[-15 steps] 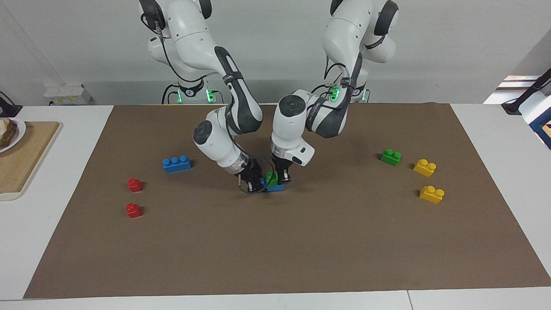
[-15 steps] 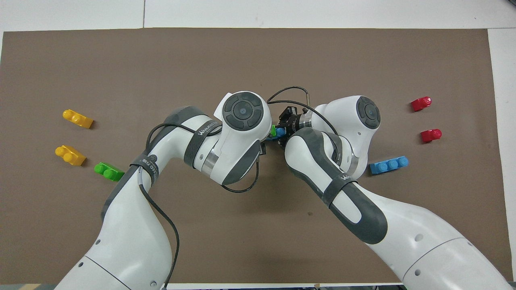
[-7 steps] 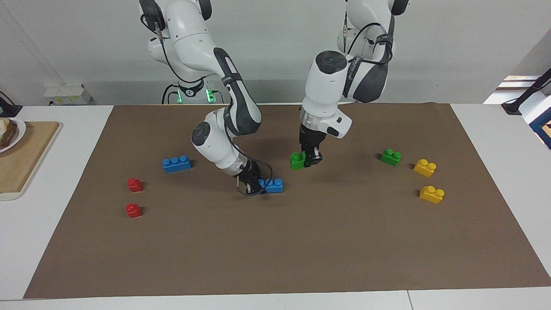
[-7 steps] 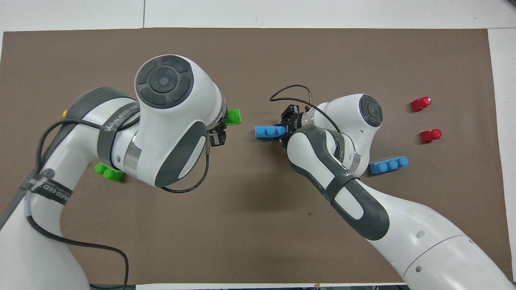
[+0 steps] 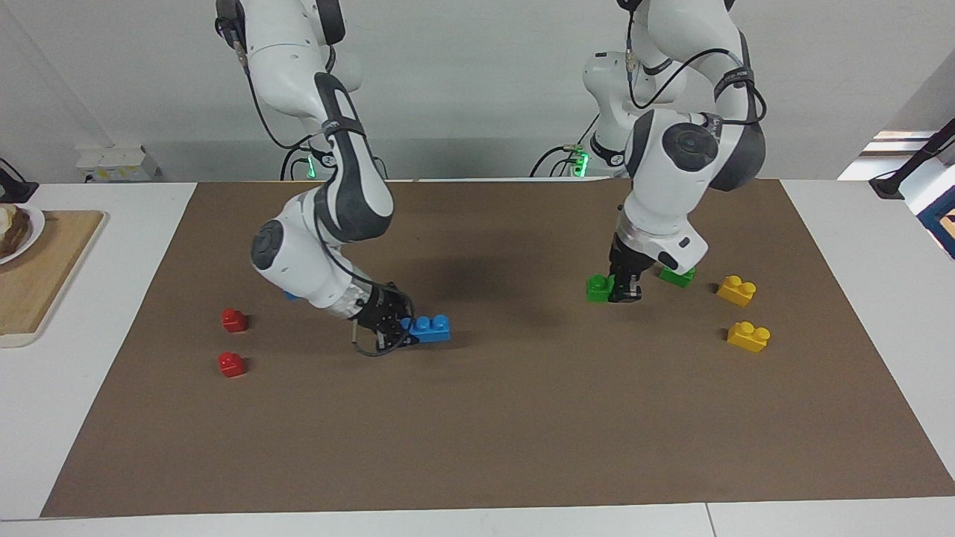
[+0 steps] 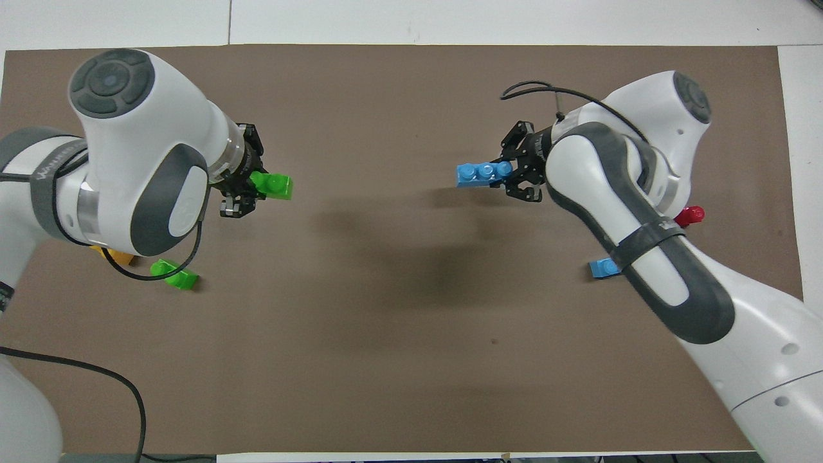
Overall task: Remove green block with left arm and hold with right
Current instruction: 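Carry the green brick with the left gripper while the right gripper carries blue, then lower and release the green brick while the right gripper releases blue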
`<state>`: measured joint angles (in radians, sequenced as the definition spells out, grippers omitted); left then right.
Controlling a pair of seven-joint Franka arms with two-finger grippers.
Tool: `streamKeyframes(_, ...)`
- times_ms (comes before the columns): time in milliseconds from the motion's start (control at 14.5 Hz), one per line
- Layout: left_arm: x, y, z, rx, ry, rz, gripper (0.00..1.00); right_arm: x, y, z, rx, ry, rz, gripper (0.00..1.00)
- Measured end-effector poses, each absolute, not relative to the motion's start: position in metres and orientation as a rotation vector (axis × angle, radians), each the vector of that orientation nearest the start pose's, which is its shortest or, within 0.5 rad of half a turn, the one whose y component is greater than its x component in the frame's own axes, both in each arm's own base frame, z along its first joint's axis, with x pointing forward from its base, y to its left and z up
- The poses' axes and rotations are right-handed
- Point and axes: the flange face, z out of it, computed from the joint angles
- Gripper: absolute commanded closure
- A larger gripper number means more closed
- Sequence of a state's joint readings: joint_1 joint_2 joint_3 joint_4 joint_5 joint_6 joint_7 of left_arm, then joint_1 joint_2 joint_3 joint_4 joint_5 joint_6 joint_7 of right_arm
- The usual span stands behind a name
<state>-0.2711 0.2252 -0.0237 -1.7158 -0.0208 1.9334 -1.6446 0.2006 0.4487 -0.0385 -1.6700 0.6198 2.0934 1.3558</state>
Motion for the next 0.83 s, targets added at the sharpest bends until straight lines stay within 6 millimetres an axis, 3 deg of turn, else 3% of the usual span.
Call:
streamKeyframes(275,0.598,-0.101,0.422,-2.583,-1.826,0.023,1.00,0.663,0.023,0.339,-2.086,1.763,0.531,1.00)
streamKeyframes(481,0.591,-0.063,0.396,-2.680,-1.687,0.013,1.00,0.654,-0.049,0.326,-2.108,1.731,0.549,1.00)
streamKeyframes(619,0.587,-0.047,0.381,-2.732,-1.606,0.004,1.00,0.647,-0.080,0.319,-2.123,1.733,0.539,1.00)
streamKeyframes(825,0.581,-0.035,0.363,-2.783,-1.523,-0.008,1.00,0.634,-0.108,0.304,-2.130,1.720,0.550,1.00)
